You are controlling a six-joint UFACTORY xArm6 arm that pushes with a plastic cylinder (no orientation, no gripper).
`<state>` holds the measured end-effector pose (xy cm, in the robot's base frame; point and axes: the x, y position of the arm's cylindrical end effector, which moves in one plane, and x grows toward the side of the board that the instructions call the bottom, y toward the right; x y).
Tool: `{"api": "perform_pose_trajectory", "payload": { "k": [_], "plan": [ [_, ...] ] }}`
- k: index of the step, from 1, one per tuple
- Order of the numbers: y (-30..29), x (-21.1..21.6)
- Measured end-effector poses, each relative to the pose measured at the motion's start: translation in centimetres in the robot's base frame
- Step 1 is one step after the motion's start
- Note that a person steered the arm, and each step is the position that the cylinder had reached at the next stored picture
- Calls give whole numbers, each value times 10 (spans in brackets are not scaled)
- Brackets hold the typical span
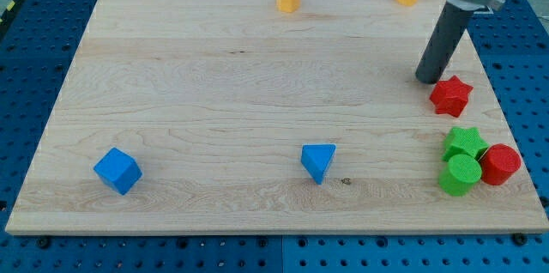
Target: Move the red star closest to the green star
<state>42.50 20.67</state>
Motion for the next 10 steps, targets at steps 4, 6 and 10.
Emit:
{"api": "perform_pose_trajectory", "payload": {
  "k": [4,6,10],
  "plan": [
    [43,14],
    [45,64],
    [46,63]
  ]
}}
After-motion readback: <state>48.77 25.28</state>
